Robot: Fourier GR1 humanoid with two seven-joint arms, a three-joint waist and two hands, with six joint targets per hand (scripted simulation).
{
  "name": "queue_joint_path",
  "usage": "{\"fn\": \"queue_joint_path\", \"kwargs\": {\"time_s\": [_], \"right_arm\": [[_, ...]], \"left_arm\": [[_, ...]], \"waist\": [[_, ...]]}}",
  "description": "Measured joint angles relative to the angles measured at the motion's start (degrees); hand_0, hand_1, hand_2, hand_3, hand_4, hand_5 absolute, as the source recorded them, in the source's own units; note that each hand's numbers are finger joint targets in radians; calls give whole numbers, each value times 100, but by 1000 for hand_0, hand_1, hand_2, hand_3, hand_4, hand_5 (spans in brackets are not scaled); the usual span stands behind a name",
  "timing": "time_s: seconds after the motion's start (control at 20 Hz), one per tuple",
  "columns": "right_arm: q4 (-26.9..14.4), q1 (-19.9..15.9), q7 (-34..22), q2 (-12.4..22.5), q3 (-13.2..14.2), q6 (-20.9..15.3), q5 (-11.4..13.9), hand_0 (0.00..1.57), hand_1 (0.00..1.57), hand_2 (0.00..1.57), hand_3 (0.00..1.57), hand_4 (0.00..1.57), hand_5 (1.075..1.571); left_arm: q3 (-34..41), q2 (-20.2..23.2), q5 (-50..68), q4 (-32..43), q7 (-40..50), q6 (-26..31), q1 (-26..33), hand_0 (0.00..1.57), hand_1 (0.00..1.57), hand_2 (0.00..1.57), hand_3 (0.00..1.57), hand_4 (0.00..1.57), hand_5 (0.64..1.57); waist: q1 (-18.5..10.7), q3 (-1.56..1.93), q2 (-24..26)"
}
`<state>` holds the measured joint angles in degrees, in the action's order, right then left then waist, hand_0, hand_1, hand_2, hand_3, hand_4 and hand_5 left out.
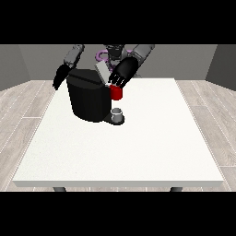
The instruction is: Insert the coffee pod into the coffee machine and close the lid
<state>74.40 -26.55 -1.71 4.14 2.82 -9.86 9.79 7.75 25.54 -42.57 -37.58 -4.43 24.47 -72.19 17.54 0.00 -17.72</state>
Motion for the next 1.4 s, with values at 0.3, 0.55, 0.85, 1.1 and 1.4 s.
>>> {"fn": "queue_joint_path", "kwargs": {"time_s": [0.3,0.55,0.85,1.1,1.4], "right_arm": [[-30,-55,0,62,76,26,-43,0,0,0,0,0,1571],[-96,-52,52,45,95,27,-69,0,0,0,0,0,1571],[-74,-55,48,28,79,-20,-37,0,0,0,0,0,1571],[-7,-55,67,11,26,-60,21,0,0,0,0,0,1571],[85,-79,-41,40,51,-58,4,0,0,0,0,0,1571]], "left_arm": [[8,73,-50,23,-88,-79,-59,1198,1198,1224,1168,355,1571],[-13,77,-126,-13,-130,-235,-106,1269,1269,1275,1176,171,1571],[-221,82,-403,7,-197,-438,-60,1173,1173,1194,1066,0,1571],[-321,243,-569,42,-455,-518,-68,1096,1096,1127,990,0,1571],[-216,244,-549,126,-630,-706,-25,1150,1150,1145,953,0,1571]], "waist": [[27,-4,-63],[9,-1,-88],[43,1,-80],[52,7,-177],[79,10,-242]]}}
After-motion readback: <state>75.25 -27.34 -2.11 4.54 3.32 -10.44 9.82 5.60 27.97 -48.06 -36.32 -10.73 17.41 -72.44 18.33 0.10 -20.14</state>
